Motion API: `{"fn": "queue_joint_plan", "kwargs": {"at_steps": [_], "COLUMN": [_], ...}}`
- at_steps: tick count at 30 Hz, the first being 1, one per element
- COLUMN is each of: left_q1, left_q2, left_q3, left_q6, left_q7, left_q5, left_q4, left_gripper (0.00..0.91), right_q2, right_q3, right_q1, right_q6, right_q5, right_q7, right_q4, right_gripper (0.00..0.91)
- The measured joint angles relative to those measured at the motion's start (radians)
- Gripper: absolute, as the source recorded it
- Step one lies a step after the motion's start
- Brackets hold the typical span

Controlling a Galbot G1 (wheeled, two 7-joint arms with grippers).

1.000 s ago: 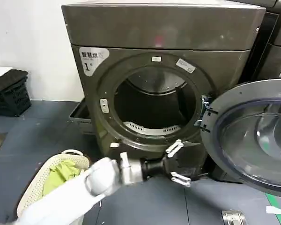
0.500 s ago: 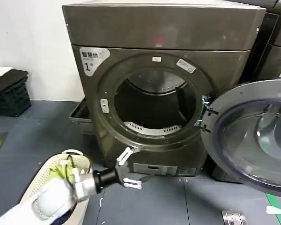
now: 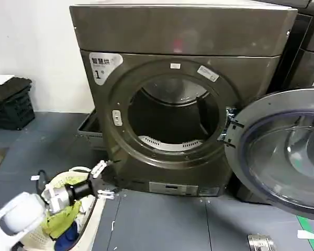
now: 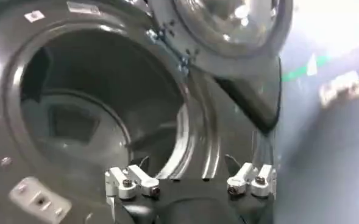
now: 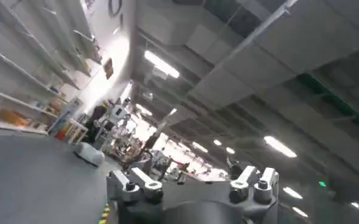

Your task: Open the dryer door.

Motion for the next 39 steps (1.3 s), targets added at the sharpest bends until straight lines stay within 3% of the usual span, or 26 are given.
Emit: {"fn": "queue_joint_plan", "kwargs": {"at_steps": [19, 27, 39], "left_q1": [-0.026, -0.073, -0.218], "left_q2": [0.132, 0.132, 0.081], "left_q3": [-0.066, -0.05, 0.025], "left_q6": [-0.294, -0.437, -0.508], "left_q7": [-0.056, -0.046, 0.092], "left_q5": [0.507, 0.82, 1.067], "left_q4": [0.305, 0.317, 0.312], "left_gripper": [0.907, 0.907, 0.907], "right_q2": [-0.003, 0.009, 0.026], "right_q3": [-0.045, -0.051, -0.065], "right_q1": [0.044, 0.045, 0.045], "right_q6": [-0.011, -0.022, -0.024], "right_q5": [-0.013, 0.037, 0.094], "right_q7": [-0.012, -0.044, -0.07], "right_q4": [-0.019, -0.021, -0.005], "right_gripper": [0.907, 0.907, 0.907]}}
